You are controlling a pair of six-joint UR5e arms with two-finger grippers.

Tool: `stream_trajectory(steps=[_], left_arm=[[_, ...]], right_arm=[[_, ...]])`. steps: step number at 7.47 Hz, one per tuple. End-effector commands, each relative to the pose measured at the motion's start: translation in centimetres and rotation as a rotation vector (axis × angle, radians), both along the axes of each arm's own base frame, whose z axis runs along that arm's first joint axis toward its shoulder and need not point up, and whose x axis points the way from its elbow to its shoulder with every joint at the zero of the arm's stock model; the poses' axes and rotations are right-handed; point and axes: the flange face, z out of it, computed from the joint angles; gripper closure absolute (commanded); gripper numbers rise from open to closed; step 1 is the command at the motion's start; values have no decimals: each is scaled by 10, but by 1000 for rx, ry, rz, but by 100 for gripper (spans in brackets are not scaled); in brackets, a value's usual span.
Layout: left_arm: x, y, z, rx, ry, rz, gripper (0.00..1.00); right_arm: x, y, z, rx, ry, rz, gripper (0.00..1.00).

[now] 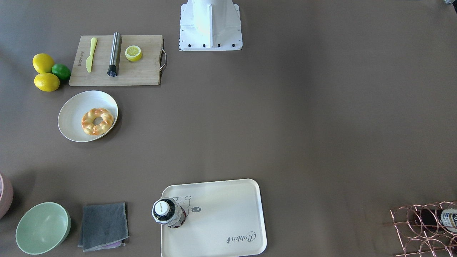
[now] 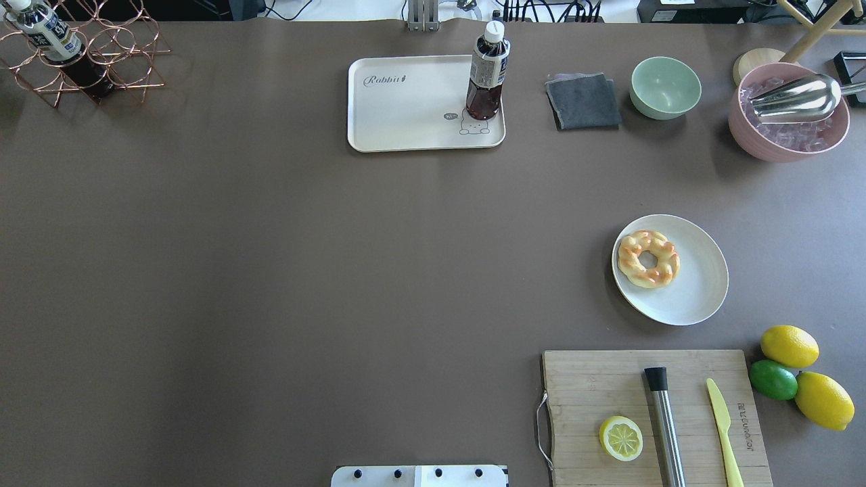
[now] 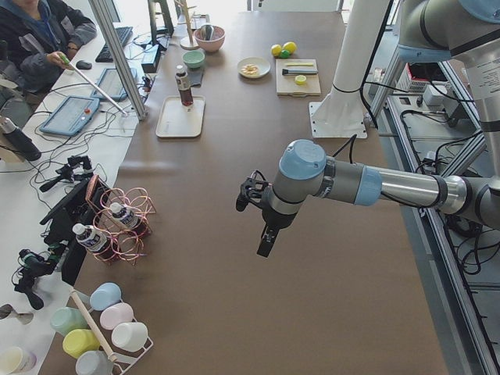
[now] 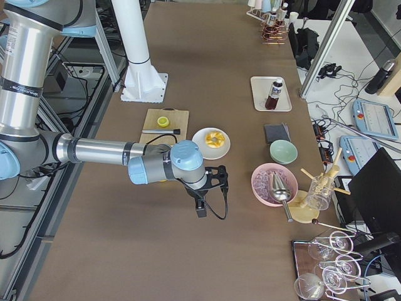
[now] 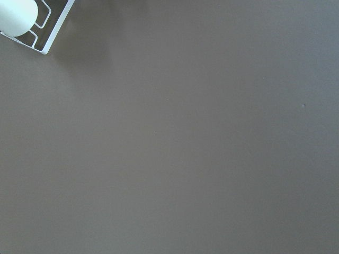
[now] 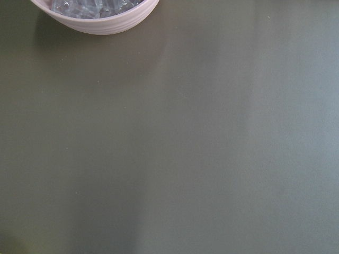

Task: Place donut on tray

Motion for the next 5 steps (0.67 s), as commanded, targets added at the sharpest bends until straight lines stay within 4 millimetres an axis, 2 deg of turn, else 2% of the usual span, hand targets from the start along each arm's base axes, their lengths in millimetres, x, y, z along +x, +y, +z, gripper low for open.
stream_trajectory(steps=[1,2,3,4,5], left_arm=[[1,0,3,-9,3,1,3],[2,-2,14,-28,1,1,3],[3,-1,33,-92,12,-25,3],[1,2,35,-109,11,-43,3],[-1,8,37,-119,18,-56,3]], right_arm=[[8,1,-3,7,-3,22,0],[8,-3,-12,18,-7,27,0],[5,-3,-13,15,-18,25,0],[2,-5,-15,19,-22,15,0],[-5,-7,-6,6,-23,-6,0]])
